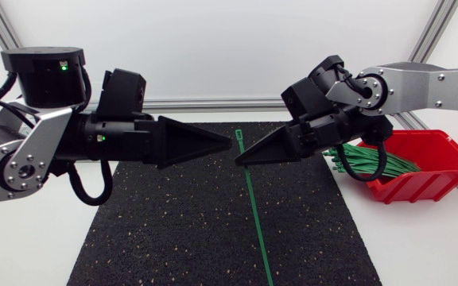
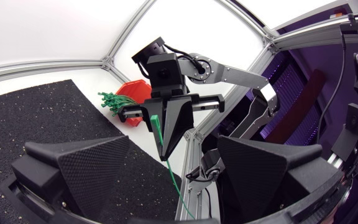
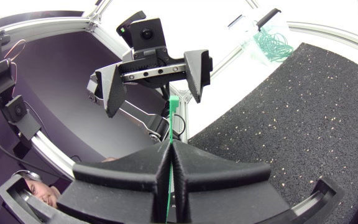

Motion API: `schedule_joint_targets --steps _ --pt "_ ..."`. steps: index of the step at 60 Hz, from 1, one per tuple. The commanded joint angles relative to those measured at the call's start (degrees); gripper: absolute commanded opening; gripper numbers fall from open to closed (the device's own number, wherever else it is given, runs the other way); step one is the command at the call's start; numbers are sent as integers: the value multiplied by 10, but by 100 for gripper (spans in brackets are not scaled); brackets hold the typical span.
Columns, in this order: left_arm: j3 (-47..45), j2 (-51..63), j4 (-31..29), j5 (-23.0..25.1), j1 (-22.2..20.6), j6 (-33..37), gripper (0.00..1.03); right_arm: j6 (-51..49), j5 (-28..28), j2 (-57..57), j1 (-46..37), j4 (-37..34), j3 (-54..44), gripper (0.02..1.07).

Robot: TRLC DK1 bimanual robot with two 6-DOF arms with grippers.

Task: Take a green cable tie from the red box, thread the tail through the head to close it, then place it in the transparent bin on the left.

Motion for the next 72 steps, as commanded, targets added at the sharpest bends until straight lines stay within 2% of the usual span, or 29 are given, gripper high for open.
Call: schedule_joint_targets --steps 1,7,34,38,48,62,67,72 --pt "21 23 28 12 -7 -35 99 10 -11 3 -5 2 8 8" --pt "27 42 53 18 -8 -52 99 10 -16 -1 -8 2 5 8" --pt "30 64 84 19 -32 -83 96 10 -16 8 -10 13 16 8" --pt "25 64 86 20 -32 -84 93 10 -16 9 -7 14 18 8" --pt "21 67 87 20 -33 -84 77 10 -16 11 -7 15 19 8" --pt "26 76 89 19 -39 -84 76 10 -15 4 -3 20 12 8" --pt "26 78 94 18 -39 -84 60 10 -15 1 -3 22 10 8" --pt "22 80 100 12 -37 -83 58 10 -14 -2 -2 22 8 8"
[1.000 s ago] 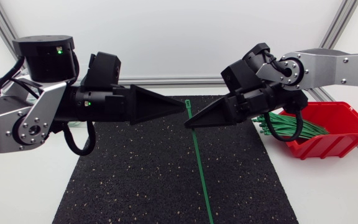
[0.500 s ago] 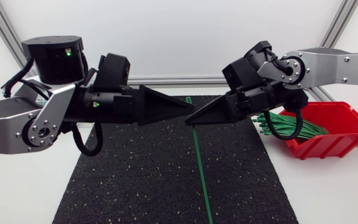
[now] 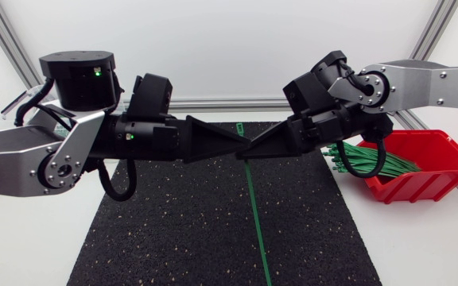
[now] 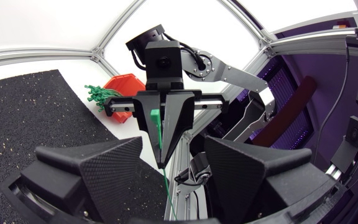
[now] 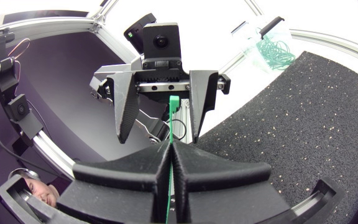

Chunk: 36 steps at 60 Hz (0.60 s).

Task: Take a green cable tie from the red box, thread the tail through the head to close it, then place it in the transparent bin on the left.

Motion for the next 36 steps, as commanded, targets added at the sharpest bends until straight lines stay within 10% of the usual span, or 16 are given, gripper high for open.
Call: schedule_joint_targets --steps 1,36 --pt "5 11 18 -2 -2 -15 58 8 -3 -2 5 6 0 8" --pt "-3 14 39 -24 0 -14 24 8 6 -21 6 13 -11 8"
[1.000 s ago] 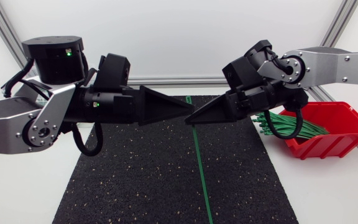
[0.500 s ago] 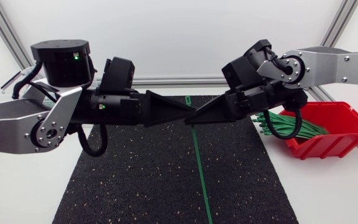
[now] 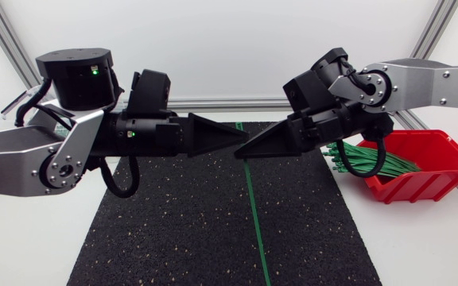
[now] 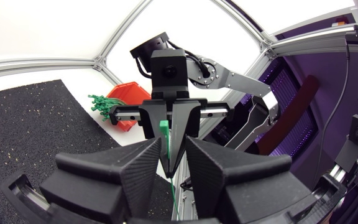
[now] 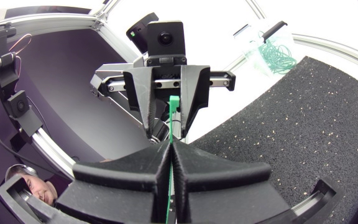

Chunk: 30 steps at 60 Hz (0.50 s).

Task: Take a green cable tie from the red box, thread the tail through the head to close it, then place it in the transparent bin on the left.

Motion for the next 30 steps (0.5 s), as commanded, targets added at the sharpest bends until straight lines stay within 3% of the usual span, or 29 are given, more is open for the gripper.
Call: schedule_joint_targets --steps 1,30 --pt "-2 12 12 -2 0 -14 24 9 4 -15 0 3 -12 8" --pt "-5 10 16 -10 3 -20 18 12 7 -16 -6 9 -12 8"
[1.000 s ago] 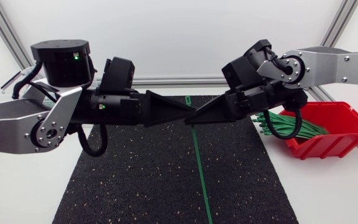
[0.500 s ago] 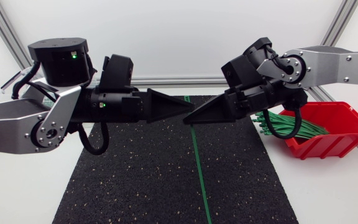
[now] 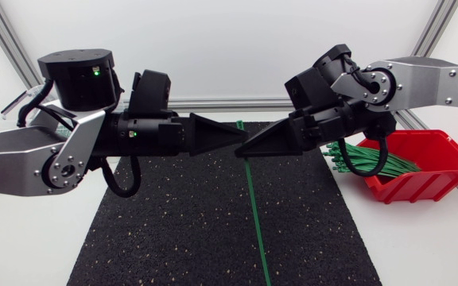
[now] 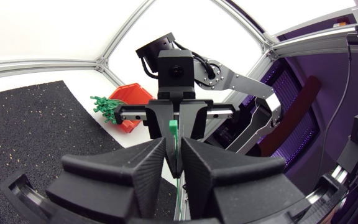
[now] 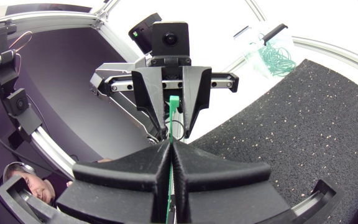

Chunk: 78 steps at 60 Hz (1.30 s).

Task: Take a green cable tie from the red box, thread the tail through the head to close it, then place it in the transparent bin on the left.

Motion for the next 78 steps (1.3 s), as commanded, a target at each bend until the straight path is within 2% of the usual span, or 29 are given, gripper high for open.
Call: schedule_joint_targets --steps 1,17,22,37,40,63,78 --pt "-5 5 10 -2 3 -19 18 12 2 -8 -5 5 -11 8" --pt "-6 3 10 -2 3 -24 18 13 2 -13 -12 6 -12 8" --pt "-5 2 10 -2 3 -26 11 14 2 -13 -10 6 -12 8" --pt "-3 3 10 -4 3 -27 9 14 2 -13 -7 7 -13 8" --pt "-2 3 10 -7 3 -29 5 14 2 -12 -6 7 -13 8" --pt "-2 3 10 -9 2 -33 5 18 21 -5 18 16 -15 8" --pt "-1 3 10 -9 2 -38 4 55 42 -9 37 59 -25 8"
